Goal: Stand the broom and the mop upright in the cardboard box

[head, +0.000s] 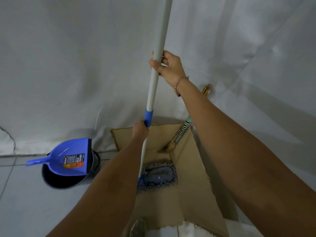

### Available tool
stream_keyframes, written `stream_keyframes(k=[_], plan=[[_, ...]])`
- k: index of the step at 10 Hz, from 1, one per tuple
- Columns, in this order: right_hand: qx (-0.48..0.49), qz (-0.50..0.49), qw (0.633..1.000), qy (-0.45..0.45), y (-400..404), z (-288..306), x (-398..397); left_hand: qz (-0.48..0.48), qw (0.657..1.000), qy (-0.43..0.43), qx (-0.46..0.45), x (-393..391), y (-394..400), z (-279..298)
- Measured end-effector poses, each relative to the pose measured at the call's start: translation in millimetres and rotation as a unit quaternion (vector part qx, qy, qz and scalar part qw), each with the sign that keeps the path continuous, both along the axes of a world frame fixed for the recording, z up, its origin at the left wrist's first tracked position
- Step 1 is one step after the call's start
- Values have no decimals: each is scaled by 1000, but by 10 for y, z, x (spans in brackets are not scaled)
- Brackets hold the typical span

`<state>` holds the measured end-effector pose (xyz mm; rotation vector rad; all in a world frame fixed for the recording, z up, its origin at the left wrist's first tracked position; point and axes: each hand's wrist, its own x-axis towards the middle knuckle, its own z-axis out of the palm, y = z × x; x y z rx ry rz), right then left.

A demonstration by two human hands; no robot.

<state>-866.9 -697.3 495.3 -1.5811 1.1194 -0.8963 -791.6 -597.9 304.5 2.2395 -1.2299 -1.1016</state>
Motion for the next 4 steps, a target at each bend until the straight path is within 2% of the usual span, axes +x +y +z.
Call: stream_keyframes(k=[1, 2, 3, 4], plan=[[0, -24, 1000, 12, 31, -36, 20, 14, 1000, 15, -5, -31, 54, 14], [1, -26, 997, 67, 99, -62, -71, -4, 999, 35, -9, -27, 155, 117], [31, -24, 992, 123, 263, -189, -215, -45, 999, 28, -11, 18, 302, 202], [61, -22, 976, 209, 654, -429, -350, -84, 996, -20, -13, 71, 494, 363]])
